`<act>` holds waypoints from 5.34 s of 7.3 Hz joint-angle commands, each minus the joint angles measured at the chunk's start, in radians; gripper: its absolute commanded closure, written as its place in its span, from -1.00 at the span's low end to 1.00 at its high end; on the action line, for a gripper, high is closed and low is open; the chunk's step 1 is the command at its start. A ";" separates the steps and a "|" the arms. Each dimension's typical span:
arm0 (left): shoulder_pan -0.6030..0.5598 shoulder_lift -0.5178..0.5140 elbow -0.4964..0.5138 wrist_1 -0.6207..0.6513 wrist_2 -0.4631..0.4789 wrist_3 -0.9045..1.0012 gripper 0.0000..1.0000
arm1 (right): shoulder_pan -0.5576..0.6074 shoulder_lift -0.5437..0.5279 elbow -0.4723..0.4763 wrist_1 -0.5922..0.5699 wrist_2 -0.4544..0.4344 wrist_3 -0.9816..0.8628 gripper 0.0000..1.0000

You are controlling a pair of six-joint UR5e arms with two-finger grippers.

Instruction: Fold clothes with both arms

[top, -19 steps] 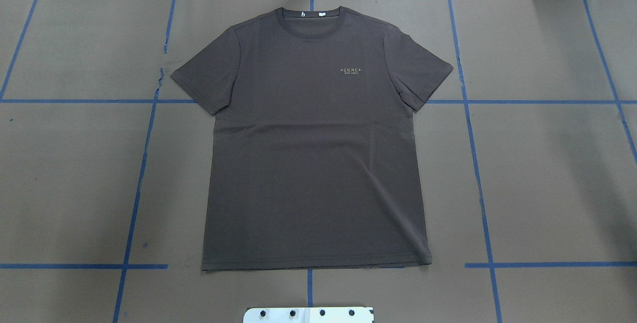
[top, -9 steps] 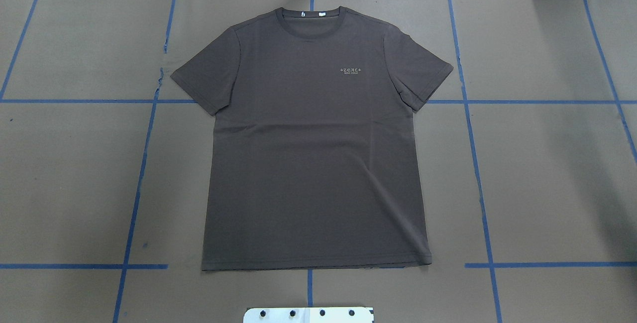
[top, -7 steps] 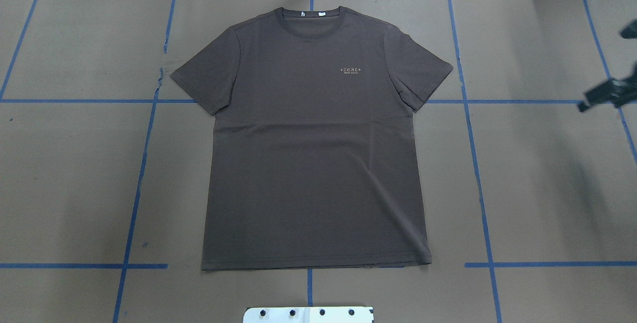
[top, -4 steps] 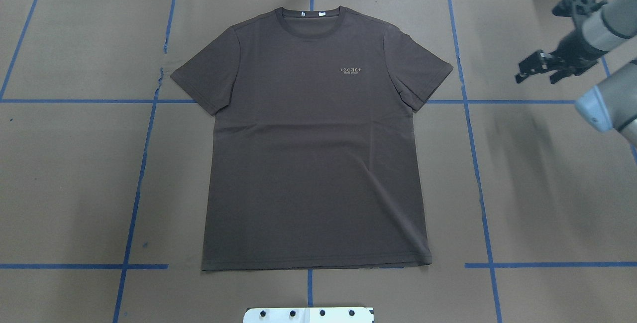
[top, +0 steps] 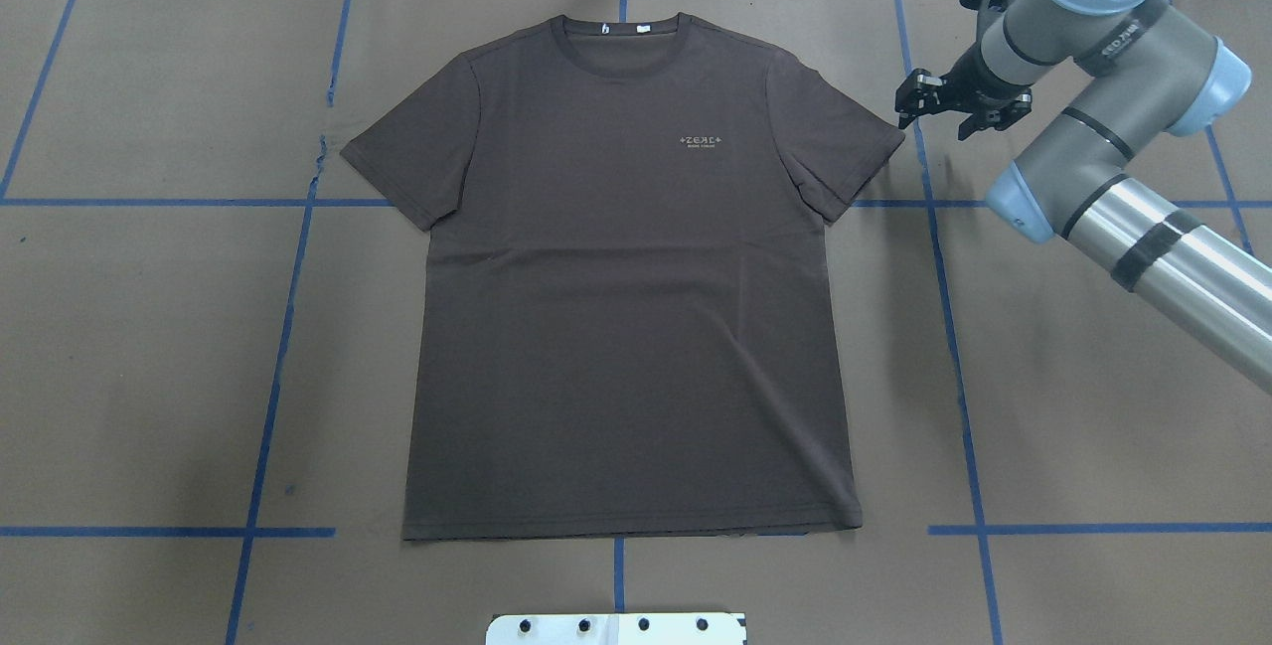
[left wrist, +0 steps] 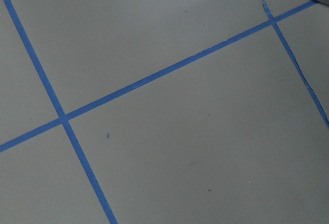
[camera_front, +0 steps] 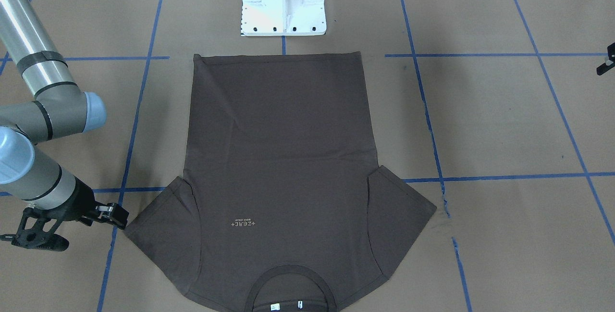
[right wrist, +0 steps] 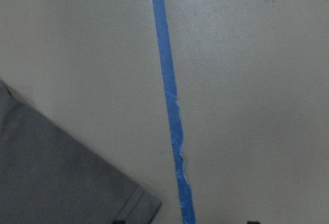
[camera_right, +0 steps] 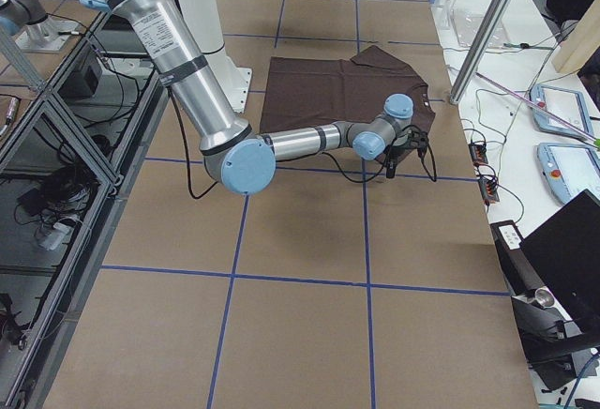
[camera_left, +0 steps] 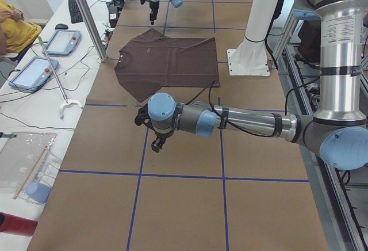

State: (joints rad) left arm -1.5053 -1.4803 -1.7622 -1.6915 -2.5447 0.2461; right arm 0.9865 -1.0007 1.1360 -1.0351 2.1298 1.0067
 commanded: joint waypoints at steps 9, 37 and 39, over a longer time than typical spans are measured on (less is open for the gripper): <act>-0.001 0.003 0.017 -0.005 -0.011 0.002 -1.00 | -0.031 0.071 -0.104 0.001 -0.042 0.003 0.04; 0.508 -0.542 0.276 -0.227 0.479 -1.032 -0.95 | -0.126 -0.071 0.341 -0.008 -0.068 0.306 -1.00; 0.525 -0.648 0.511 -0.427 0.498 -1.135 -0.70 | -0.100 -0.102 0.347 0.001 -0.036 0.303 -1.00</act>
State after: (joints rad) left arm -0.9964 -2.0576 -1.3903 -2.0076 -2.0682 -0.8130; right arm 0.8738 -1.0758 1.4714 -1.0406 2.0752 1.3119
